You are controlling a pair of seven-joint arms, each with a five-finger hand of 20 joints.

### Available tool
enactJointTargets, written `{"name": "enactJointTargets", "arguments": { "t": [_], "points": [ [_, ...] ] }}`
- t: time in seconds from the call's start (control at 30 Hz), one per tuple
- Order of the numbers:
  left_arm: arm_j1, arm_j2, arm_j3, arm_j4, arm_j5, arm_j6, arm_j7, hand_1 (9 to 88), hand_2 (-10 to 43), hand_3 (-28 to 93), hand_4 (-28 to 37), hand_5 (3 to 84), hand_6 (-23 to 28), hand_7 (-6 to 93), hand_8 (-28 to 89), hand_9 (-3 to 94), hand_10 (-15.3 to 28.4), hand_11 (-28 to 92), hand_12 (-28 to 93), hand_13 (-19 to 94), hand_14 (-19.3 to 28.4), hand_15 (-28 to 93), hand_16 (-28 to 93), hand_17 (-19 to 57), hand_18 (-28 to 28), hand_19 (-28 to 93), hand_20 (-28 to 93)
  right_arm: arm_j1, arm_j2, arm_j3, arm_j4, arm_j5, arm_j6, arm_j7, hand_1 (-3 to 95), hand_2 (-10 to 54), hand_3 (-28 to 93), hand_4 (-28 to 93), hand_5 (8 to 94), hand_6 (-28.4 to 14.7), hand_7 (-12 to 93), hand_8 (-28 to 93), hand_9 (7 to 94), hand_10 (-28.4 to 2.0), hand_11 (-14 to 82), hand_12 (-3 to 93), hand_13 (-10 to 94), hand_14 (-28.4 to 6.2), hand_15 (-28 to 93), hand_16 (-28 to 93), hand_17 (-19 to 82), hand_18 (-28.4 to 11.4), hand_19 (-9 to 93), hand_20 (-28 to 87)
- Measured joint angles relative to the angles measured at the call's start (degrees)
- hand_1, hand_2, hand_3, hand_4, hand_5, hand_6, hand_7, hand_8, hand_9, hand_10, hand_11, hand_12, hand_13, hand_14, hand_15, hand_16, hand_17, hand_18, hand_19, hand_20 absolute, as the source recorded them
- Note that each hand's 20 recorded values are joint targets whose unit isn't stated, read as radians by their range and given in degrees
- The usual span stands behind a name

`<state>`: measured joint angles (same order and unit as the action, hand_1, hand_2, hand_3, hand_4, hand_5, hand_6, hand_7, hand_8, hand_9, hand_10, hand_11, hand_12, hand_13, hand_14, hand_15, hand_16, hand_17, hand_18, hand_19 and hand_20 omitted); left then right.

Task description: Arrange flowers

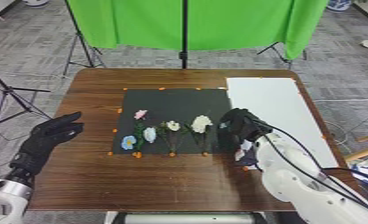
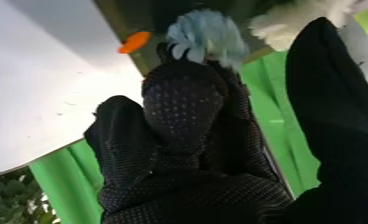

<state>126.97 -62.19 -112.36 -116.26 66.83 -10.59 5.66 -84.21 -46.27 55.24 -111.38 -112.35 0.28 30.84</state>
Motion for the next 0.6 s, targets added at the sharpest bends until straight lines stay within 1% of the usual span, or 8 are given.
{"name": "enactJointTargets", "arguments": {
  "t": [0.27, 0.6],
  "points": [
    [0.0, -0.06, -0.14, 0.01, 0.00, 0.00, -0.02, 34.7, -7.7, 66, -9.0, 42.4, 4.4, 8.3, -6, 44.4, 13.5, 14, 11, 35, 18.6, 13, 0, 3.4, 15.4, 12, 15, -1.4, -0.1, 1.9, -1.4, 4.1, -0.4, -0.1, 36.2, -9.5, 65, -14, 53.3, -4.6, 12, -7, 59.8, -17.8, 14.7, 21.9, 83, -4.4, 63, 31, 55, -16.9, 93, 53],
    [0.0, -0.06, -0.18, 0.00, 0.00, 0.00, -0.05, 34.7, -7.7, 66, -9.0, 42.3, 4.4, 8.2, -6, 44.3, 13.6, 14, 11, 35, 18.6, 13, 0, 3.4, 15.4, 12, 15, -1.4, -0.1, 0.6, -3.6, 4.7, -0.9, -1.1, 36.3, -9.5, 65, -14, 53.5, -4.8, 12, -7, 60.1, -17.8, 14.8, 21.9, 84, -4.5, 63, 31, 55, -16.9, 93, 53]
  ]
}}
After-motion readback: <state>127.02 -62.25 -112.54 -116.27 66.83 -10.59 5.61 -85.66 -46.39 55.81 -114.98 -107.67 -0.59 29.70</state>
